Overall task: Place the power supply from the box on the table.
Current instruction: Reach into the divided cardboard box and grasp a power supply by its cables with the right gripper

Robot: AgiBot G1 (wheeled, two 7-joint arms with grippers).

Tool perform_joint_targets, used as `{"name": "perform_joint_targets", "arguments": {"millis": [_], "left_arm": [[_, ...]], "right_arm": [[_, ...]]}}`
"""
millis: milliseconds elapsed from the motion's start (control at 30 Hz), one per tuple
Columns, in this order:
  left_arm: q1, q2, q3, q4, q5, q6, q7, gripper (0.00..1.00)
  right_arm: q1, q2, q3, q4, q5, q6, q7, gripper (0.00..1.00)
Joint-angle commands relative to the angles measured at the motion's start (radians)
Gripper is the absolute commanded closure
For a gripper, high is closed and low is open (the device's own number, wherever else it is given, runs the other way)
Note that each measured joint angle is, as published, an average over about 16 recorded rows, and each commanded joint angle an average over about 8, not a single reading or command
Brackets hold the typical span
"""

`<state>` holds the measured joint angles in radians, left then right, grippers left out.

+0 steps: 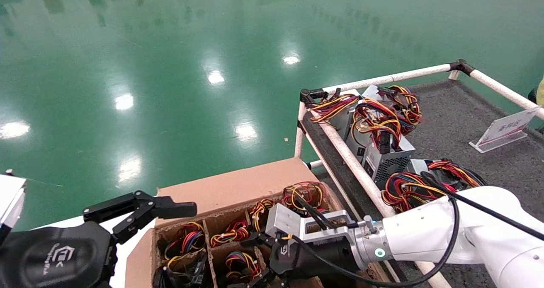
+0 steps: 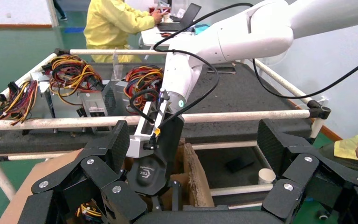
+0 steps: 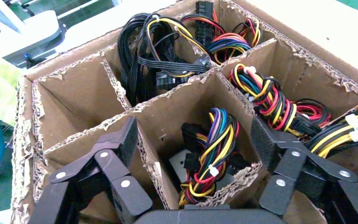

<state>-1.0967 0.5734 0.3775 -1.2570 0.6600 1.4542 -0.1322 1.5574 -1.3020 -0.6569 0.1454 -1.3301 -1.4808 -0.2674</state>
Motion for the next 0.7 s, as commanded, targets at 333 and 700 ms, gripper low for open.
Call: {"name": "perform_joint_targets", "arguments": {"millis": [333, 700], "left_arm": [[0.0, 0.0, 0.0, 0.0, 0.0, 0.0, 0.0, 0.0], [0.0, 0.0, 0.0, 0.0, 0.0, 0.0, 0.0, 0.0]], "right_arm": [[0.014, -0.013, -0.005, -0.05, -0.005, -0.002, -0.01, 1.0], [0.016, -0.02, -0.009, -0.077, -0.01, 0.008, -0.017, 1.0]]}}
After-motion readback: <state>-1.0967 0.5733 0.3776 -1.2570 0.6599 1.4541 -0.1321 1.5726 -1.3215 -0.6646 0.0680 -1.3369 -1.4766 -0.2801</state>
